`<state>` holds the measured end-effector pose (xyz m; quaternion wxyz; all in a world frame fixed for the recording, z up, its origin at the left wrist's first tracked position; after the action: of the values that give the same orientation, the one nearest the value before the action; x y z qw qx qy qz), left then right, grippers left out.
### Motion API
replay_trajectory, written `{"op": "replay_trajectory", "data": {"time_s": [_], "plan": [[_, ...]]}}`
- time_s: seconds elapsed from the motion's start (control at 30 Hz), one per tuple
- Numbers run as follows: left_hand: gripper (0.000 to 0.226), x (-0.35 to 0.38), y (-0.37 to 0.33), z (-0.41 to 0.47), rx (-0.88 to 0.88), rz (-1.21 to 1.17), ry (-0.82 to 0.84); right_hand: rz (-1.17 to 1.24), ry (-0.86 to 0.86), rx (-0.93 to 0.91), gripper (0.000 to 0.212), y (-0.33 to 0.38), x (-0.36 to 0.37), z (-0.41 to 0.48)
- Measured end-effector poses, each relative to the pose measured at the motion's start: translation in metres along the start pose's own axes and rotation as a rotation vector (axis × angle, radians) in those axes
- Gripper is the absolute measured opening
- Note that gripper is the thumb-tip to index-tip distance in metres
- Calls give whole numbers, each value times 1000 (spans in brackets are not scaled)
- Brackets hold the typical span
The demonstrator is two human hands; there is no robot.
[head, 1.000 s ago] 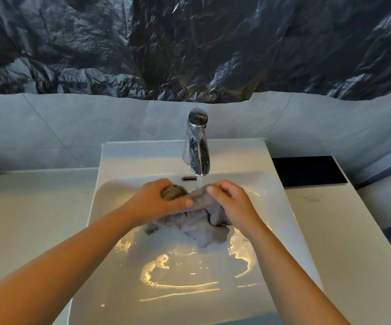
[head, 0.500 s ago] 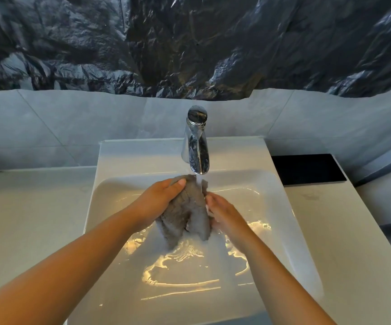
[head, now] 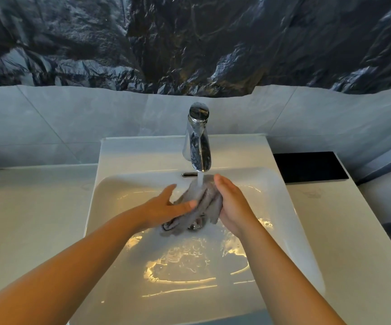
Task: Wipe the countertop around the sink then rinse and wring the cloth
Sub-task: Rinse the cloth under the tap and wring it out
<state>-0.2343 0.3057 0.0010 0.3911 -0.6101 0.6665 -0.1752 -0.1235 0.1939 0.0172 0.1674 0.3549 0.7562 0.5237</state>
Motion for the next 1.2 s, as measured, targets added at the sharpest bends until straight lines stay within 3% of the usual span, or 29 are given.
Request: {"op": "replay_trajectory", "data": {"time_s": [0.1, 0.2, 0.27, 0.37, 0.47, 0.6, 0.7, 0.87, 1.2], "plan": [[72, 19, -5, -3, 129, -160, 156, 49, 5, 9, 38, 7, 4, 2], [58, 20, 0, 0, 73, -637, 99, 117, 11, 12, 35, 9, 4, 3], [46, 16, -1, 5, 64, -905, 34, -39, -40, -47, 29, 14, -1, 2], [43, 12, 2, 13, 46, -1110, -95, -371, -158, -179, 20, 18, -7, 0], [51, 12, 2, 19, 44, -1172, -169, -404, -157, -197, 12, 13, -3, -9], [65, 21, -8, 22, -1, -1256, -139, -385, -190, -204, 30, 0, 4, -20], [50, 29, -4, 26, -73, -1268, -246, -326, -186, -168, 34, -12, 15, -22], [36, 28, -12, 29, -11, -1093, -363, -225, -184, -59, 22, -22, 24, -19], [24, -4, 11, 19, -9, -941, -491, -573, -249, -178, 39, 11, -9, -25]]}}
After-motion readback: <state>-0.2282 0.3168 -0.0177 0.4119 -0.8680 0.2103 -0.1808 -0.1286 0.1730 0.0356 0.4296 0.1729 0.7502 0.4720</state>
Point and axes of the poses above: each hand's wrist, its own z-axis towards the middle knuckle, its own x-axis out of the palm, y = z × x, the point moved 7 cm from there along z, towards the middle knuckle, and after that the axes turned 5 degrees about -z, right-handed, at the moved point
